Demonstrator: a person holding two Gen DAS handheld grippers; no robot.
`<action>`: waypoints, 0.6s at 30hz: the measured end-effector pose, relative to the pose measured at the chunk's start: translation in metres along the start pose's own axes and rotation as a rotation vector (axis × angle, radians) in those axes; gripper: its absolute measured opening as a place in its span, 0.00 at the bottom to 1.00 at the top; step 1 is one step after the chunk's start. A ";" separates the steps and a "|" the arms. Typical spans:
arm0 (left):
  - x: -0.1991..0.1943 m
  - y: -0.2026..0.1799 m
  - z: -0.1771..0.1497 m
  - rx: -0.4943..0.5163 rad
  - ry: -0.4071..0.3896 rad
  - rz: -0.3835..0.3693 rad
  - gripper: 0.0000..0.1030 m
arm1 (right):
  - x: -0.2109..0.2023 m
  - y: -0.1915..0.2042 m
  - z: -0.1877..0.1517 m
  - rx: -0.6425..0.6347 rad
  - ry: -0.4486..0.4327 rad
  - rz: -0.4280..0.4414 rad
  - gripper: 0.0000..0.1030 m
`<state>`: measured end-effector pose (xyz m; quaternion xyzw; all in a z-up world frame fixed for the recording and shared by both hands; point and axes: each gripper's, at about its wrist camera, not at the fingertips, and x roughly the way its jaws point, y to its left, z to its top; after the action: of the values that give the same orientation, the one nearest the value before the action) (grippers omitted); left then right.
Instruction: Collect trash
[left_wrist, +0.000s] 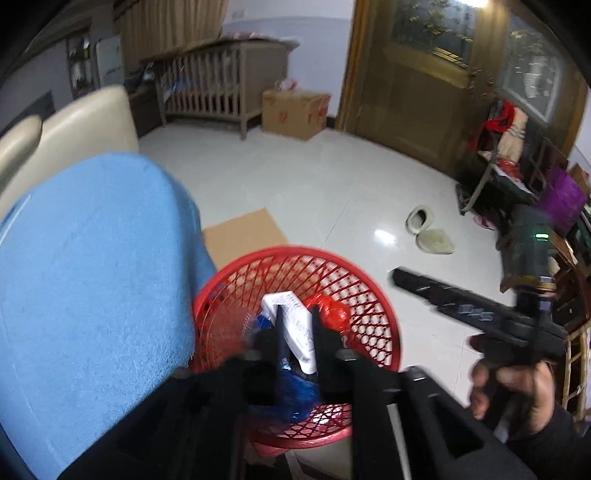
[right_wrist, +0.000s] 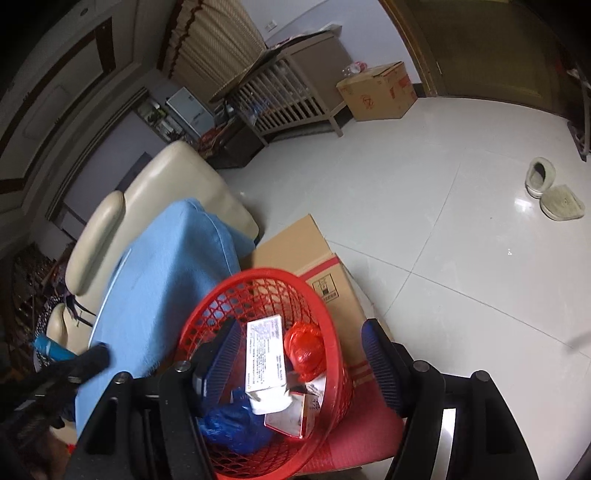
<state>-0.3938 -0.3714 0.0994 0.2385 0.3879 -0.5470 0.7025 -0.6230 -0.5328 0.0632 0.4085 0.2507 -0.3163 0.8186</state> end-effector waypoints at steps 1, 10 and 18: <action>0.001 0.006 -0.001 -0.028 0.005 0.003 0.50 | -0.003 0.001 0.001 -0.002 -0.005 0.003 0.69; -0.031 0.042 -0.021 -0.096 -0.042 0.125 0.66 | 0.005 0.033 -0.010 -0.066 0.035 0.045 0.69; -0.055 0.079 -0.052 -0.183 -0.054 0.230 0.71 | 0.014 0.083 -0.023 -0.154 0.061 0.061 0.72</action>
<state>-0.3385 -0.2766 0.1062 0.2015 0.3873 -0.4315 0.7894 -0.5577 -0.4795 0.0838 0.3615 0.2866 -0.2584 0.8488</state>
